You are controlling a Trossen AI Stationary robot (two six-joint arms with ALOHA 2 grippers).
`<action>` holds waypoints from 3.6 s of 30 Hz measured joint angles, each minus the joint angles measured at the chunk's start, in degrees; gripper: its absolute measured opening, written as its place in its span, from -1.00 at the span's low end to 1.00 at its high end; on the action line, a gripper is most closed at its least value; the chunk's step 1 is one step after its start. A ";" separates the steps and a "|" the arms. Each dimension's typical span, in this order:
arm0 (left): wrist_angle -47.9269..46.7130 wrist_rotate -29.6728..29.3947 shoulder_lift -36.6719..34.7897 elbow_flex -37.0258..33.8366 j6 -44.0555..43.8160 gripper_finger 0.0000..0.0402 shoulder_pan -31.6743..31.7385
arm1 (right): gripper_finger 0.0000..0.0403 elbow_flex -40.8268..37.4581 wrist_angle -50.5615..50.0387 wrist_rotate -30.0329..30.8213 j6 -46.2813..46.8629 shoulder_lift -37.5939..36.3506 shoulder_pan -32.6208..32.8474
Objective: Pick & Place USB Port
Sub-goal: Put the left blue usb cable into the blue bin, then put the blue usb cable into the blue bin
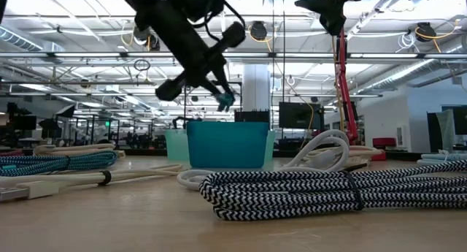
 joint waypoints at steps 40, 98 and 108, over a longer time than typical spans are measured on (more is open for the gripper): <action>-17.61 -0.37 5.57 6.93 -0.47 -0.93 2.44 | 0.26 0.02 -1.40 0.14 -1.06 0.00 0.00; -55.63 -7.52 -6.69 16.43 -29.08 -0.59 -30.60 | 0.26 0.04 -7.96 0.23 -2.54 -1.64 -0.02; -43.25 -6.01 -6.37 1.09 -37.69 -0.34 -34.12 | 0.26 0.04 -8.11 0.23 -2.54 -1.62 -0.02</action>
